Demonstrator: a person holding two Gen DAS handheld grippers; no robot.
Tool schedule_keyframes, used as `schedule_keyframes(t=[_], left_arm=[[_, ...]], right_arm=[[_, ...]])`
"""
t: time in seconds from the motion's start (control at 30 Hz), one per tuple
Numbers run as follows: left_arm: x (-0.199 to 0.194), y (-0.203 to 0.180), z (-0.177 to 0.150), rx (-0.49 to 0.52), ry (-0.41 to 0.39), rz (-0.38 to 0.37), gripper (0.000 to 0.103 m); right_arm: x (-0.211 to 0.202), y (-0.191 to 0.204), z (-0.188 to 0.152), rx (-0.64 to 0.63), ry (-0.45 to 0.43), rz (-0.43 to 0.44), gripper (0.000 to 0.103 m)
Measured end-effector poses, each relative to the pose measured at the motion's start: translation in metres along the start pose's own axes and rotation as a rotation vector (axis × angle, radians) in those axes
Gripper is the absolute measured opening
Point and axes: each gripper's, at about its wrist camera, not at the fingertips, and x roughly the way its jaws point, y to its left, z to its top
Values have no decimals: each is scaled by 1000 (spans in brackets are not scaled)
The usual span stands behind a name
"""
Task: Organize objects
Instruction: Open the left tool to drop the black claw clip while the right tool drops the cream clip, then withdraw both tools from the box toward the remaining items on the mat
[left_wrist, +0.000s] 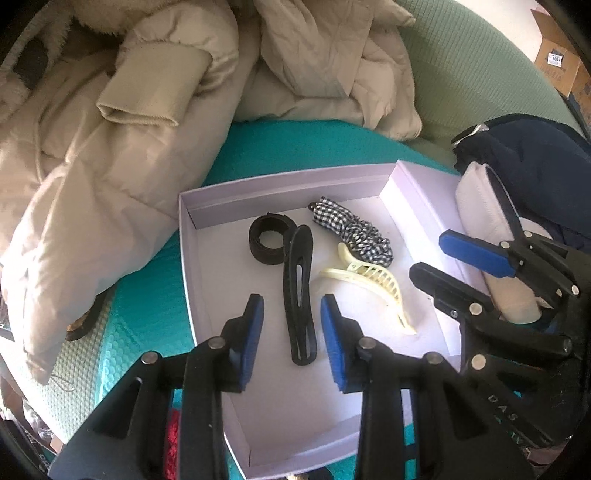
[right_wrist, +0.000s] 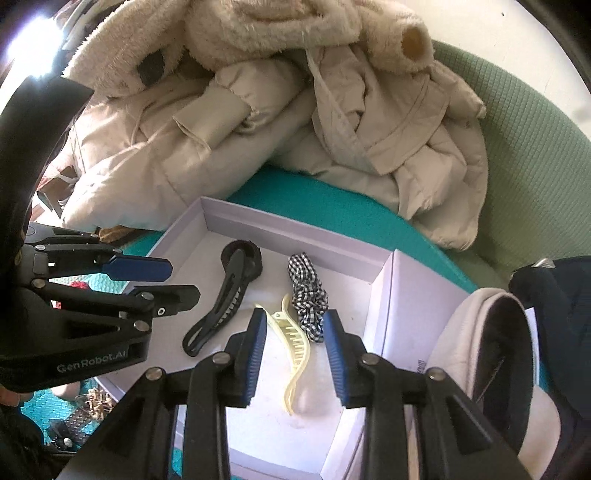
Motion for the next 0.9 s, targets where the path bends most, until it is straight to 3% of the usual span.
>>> schedule_keyframes(t=[0.67, 0.9], left_arm=[[-103, 9, -33, -52, -121, 65, 32], [-128, 6, -55, -54, -143, 89, 38]], right_arm=[[-75, 33, 0, -69, -109, 18, 31], [-96, 48, -11, -84, -127, 34, 31]])
